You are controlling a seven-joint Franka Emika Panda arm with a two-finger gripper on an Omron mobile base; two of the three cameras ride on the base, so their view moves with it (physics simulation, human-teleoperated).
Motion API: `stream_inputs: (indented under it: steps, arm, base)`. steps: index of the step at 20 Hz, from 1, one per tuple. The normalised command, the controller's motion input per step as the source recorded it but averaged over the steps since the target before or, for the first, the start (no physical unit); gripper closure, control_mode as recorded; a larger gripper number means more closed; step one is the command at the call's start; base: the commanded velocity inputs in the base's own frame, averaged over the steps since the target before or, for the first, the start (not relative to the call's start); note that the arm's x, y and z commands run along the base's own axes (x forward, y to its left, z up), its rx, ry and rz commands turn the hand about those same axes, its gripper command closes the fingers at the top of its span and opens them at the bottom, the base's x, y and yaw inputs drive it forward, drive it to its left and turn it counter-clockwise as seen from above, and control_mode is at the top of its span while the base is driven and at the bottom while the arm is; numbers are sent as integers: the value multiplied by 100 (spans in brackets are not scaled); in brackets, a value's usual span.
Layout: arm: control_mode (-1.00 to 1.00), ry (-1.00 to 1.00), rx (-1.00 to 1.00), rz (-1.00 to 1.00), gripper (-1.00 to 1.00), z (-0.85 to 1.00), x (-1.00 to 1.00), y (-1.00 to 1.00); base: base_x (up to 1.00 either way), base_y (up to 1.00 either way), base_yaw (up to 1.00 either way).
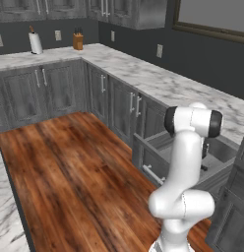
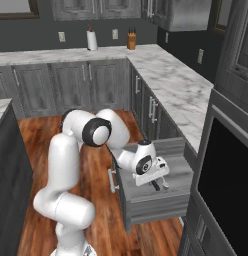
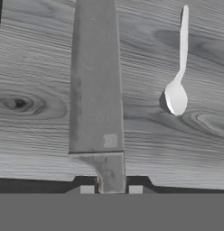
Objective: Pick up the metallic utensils from the counter and place them in the open drawer. Make sure not to pick up any wooden utensils.
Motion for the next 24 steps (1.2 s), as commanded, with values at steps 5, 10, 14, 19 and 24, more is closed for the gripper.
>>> stream_inputs:
  steps: [5, 10, 14, 19, 24]
  arm:
    - [-100, 0, 0, 0, -100, -3, 10, 2]
    - [-100, 0, 0, 0, -100, 11, 3, 6]
    - [-100, -5, 0, 0, -100, 54, -1, 4]
    - [-100, -29, -1, 0, -100, 94, -31, 23]
    - [-100, -37, -2, -1, -100, 100, -45, 54]
  base:
    - [0, 0, 0]
    - [0, 0, 0]
    - [0, 0, 0]
    - [0, 0, 0]
    - [0, 0, 0]
